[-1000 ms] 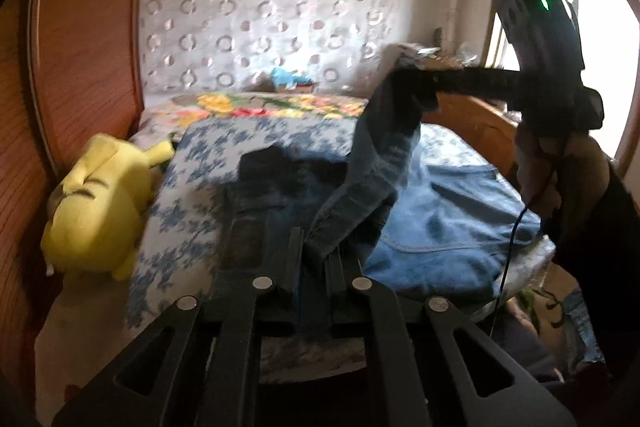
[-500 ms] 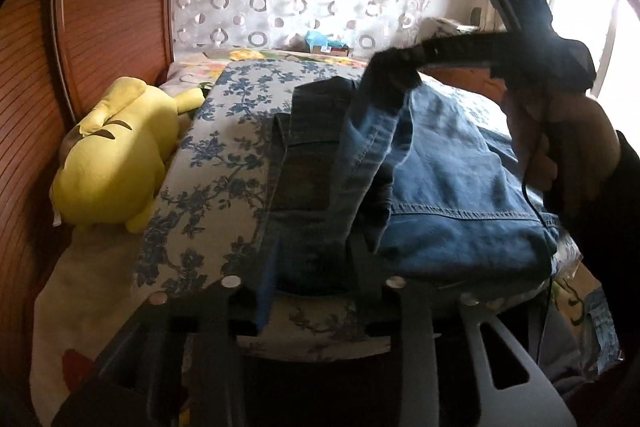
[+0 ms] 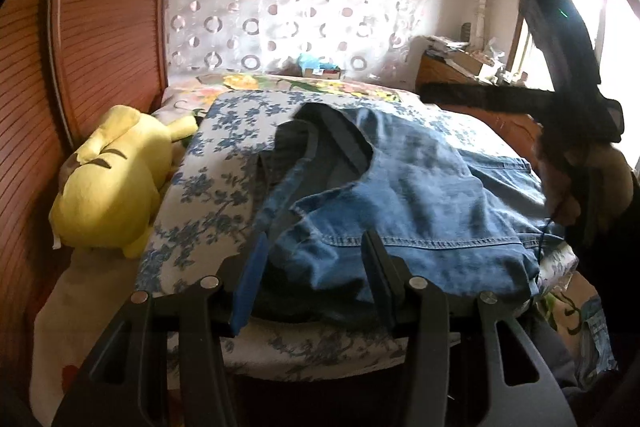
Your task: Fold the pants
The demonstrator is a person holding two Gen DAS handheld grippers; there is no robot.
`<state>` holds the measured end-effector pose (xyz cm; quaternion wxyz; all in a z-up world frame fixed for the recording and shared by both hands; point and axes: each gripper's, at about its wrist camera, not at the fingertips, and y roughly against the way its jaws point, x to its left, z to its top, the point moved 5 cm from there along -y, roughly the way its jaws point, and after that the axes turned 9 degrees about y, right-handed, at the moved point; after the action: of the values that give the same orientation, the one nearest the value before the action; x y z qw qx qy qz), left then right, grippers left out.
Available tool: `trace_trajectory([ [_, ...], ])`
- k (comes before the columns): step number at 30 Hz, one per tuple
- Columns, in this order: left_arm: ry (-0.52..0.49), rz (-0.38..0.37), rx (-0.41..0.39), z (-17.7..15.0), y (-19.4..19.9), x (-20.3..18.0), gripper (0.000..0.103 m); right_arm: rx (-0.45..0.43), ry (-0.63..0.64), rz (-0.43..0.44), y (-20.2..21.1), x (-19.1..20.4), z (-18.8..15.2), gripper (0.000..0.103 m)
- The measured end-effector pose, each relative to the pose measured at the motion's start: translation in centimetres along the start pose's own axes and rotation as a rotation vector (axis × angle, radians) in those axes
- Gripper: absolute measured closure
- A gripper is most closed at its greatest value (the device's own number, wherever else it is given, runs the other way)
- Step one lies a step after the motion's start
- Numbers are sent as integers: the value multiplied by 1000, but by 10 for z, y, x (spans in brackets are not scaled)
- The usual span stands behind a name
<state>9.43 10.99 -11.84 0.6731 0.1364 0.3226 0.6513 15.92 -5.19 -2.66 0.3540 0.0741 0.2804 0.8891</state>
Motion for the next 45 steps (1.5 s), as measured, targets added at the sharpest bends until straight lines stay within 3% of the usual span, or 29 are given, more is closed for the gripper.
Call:
trace_trajectory([
  [9,11,69,38,-3,-35,15,53,75,-26,-75,21,-17,-73,58],
  [17,19,43,49,-7,-42,21,53,137,-96,-88,-2,-26,-117,58],
  [19,10,38,47,-7,-42,19,58,143,-90,-95,-11,-24,-121,58],
  [30,-27,27,37,5,-40,2,58,119,-106,-91,-18,-24,-129,57],
  [38,-87,100,128,-6,-62,2,58,118,-96,-106,-20,-22,-132,57],
  [42,-84,93,109,-6,-56,2,74,116,-96,-106,-20,-22,-133,56],
  [44,-94,84,96,-6,-52,-1,94,115,-97,-106,-20,-22,-133,56],
  [45,-102,73,86,-6,-47,-3,94,115,-97,-106,-20,-22,-133,56],
])
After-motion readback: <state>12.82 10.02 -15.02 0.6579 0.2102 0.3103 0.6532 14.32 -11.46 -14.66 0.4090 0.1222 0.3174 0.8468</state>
